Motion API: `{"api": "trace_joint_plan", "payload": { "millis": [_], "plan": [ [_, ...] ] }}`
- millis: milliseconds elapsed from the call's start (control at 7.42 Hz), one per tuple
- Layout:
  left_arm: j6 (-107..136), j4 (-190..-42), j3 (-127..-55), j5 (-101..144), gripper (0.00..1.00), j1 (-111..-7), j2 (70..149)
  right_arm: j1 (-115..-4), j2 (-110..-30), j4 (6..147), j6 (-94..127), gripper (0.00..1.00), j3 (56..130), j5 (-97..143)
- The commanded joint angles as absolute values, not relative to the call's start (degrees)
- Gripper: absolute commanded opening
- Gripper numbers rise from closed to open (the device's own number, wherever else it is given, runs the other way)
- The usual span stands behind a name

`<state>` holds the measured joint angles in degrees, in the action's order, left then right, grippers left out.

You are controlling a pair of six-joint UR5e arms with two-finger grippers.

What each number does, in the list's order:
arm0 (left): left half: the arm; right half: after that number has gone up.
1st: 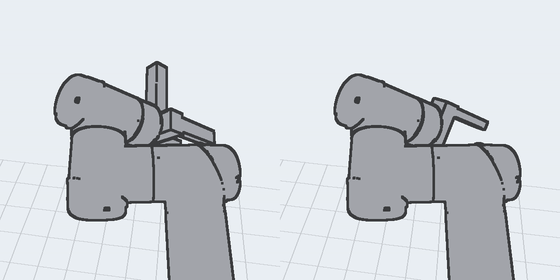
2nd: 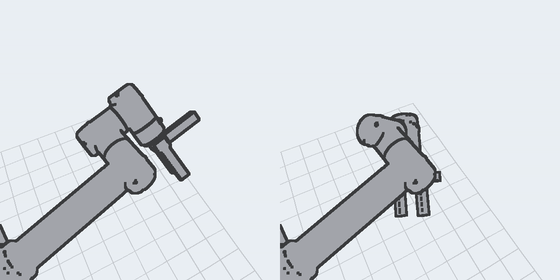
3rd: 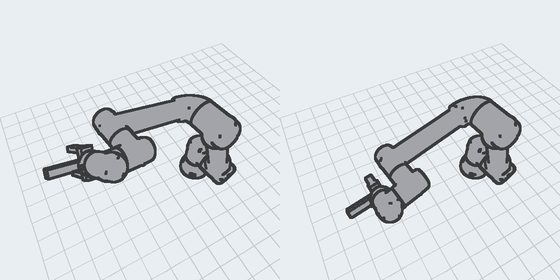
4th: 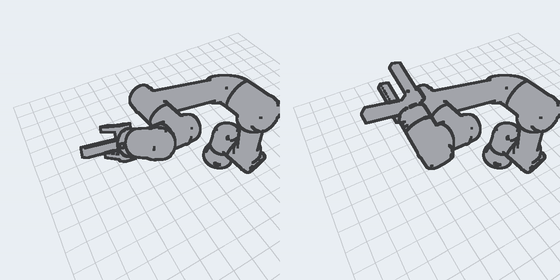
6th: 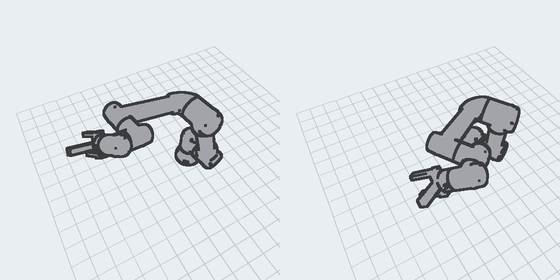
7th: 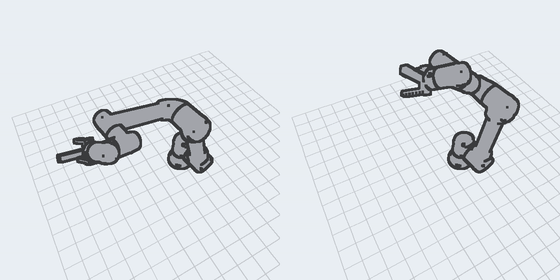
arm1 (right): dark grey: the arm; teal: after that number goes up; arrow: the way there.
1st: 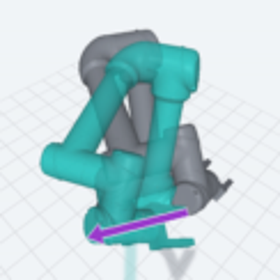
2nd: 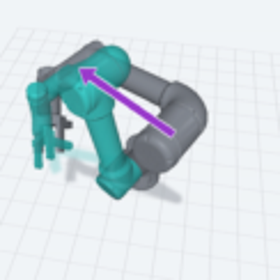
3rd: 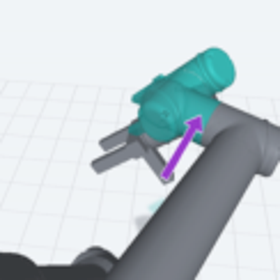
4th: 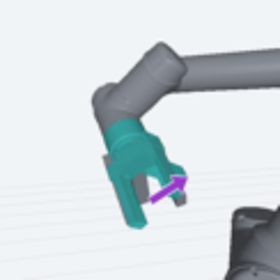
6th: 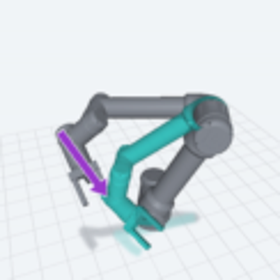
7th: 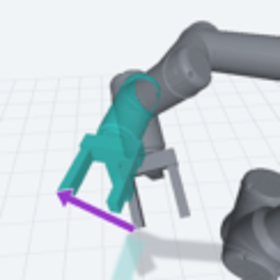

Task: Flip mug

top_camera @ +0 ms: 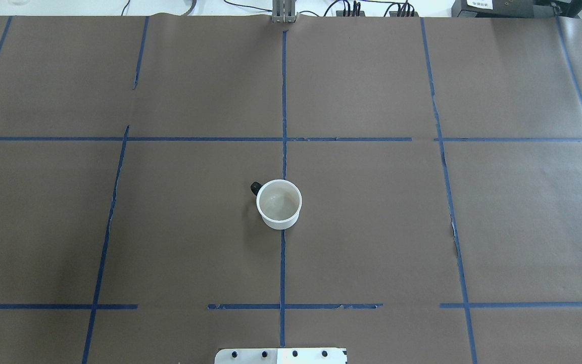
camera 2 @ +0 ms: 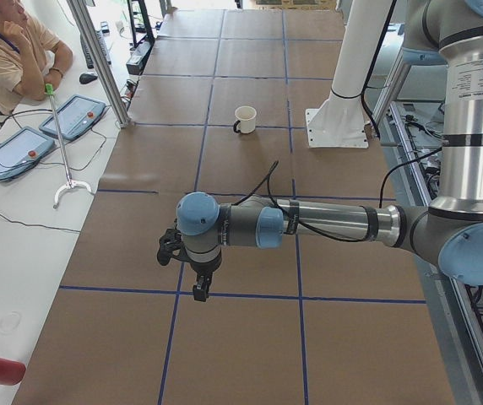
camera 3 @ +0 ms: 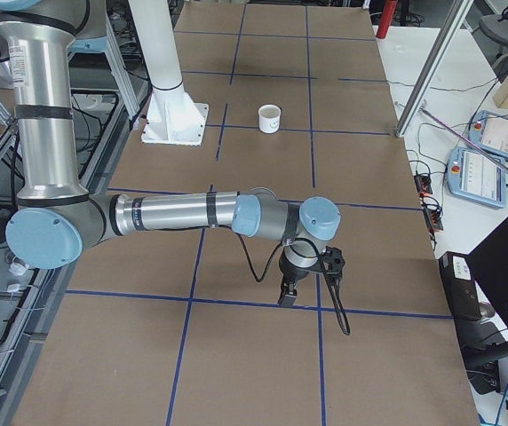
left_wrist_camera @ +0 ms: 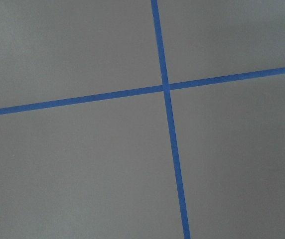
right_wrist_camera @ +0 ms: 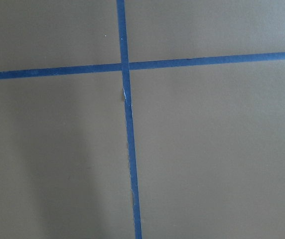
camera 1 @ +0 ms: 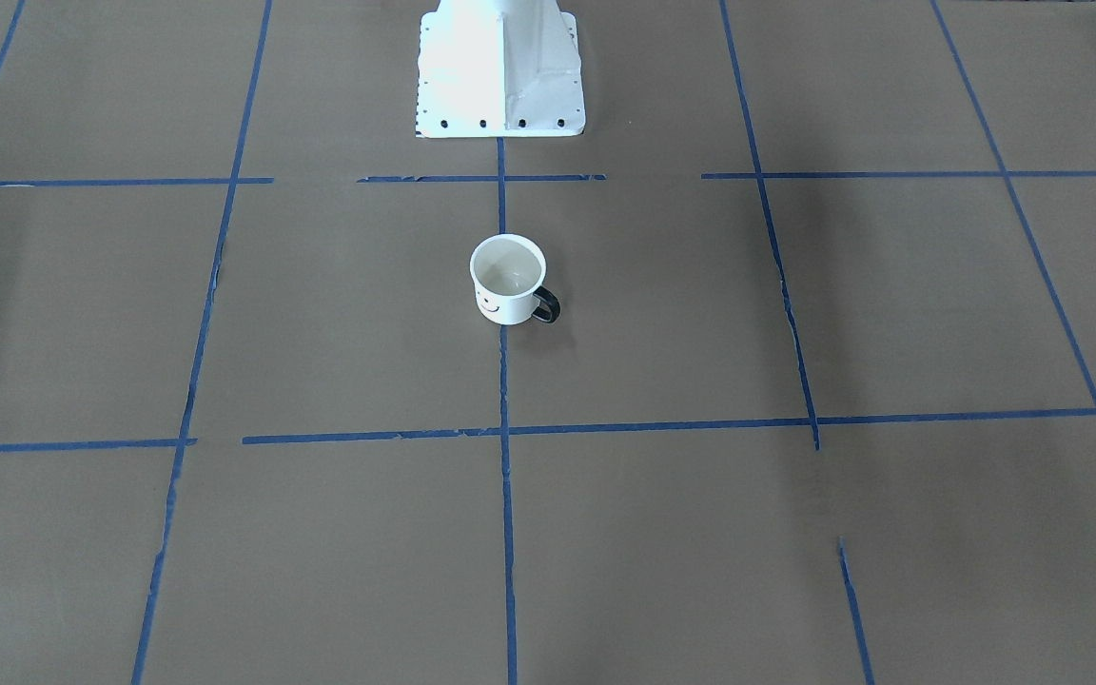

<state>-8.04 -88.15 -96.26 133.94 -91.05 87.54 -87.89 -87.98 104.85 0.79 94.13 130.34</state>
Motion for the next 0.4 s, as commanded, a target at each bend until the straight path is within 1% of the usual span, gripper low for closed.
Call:
{"api": "trace_joint_plan", "payload": {
  "millis": [0, 270],
  "plan": [
    [-8.2, -89.5, -96.2, 133.6, 1.0, -91.1, 87.4, -87.9, -88.0, 104.9, 0.8, 1.0, 94.1, 130.3],
    [-8.2, -89.7, -96.6, 133.5, 1.0, -91.1, 87.3, -87.9, -88.0, 104.9, 0.8, 1.0, 94.1, 130.3]
  ]
}}
